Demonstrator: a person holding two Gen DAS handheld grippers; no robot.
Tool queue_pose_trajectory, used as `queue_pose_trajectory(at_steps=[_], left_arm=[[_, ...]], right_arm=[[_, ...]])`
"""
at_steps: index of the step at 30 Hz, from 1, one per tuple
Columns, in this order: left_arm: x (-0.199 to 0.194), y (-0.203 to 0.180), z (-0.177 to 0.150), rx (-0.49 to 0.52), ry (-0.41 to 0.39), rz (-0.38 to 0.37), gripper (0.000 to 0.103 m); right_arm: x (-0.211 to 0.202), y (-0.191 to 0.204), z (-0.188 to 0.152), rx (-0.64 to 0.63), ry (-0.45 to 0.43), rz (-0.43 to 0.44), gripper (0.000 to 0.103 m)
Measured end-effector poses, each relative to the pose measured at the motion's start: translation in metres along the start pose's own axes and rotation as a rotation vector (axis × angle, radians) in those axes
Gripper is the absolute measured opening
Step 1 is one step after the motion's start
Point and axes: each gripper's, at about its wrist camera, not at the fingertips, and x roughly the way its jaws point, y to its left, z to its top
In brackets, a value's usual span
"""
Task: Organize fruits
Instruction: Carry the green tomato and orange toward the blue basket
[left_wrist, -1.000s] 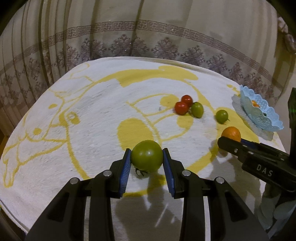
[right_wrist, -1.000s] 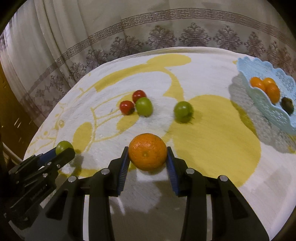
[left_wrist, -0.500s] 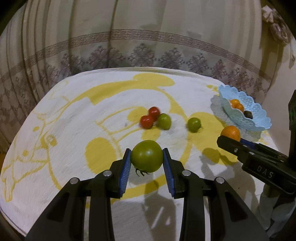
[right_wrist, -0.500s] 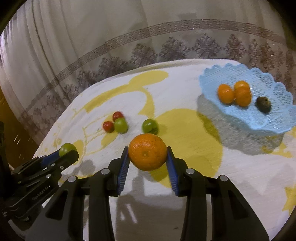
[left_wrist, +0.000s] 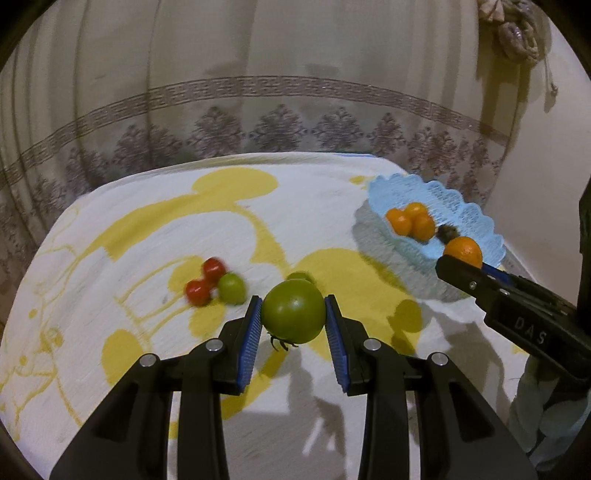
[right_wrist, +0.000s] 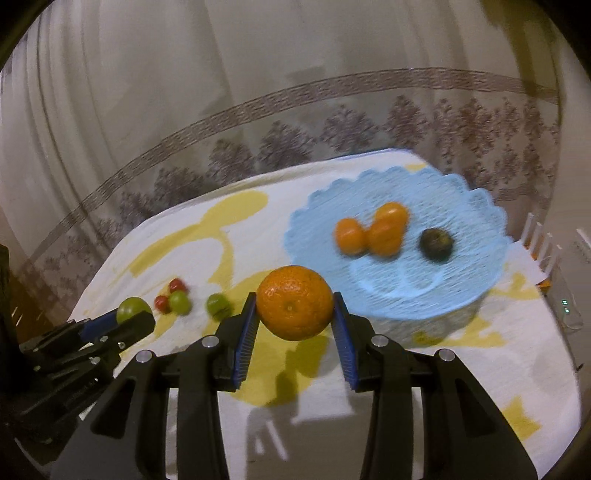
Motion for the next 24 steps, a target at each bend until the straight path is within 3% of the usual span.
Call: queue_pose_trajectory(at_steps=[11, 24], left_arm=[[0.028, -0.048, 0.033, 0.071, 0.002, -0.06, 0.034], [0.056, -0.084, 0.059, 0.122, -0.017, -0.147, 0.034]], right_arm=[[-0.007, -0.051, 0.012, 0.062, -0.051, -0.1, 0.04], [0.001, -0.08, 0.019, 0.097, -0.076, -0.16, 0.04]])
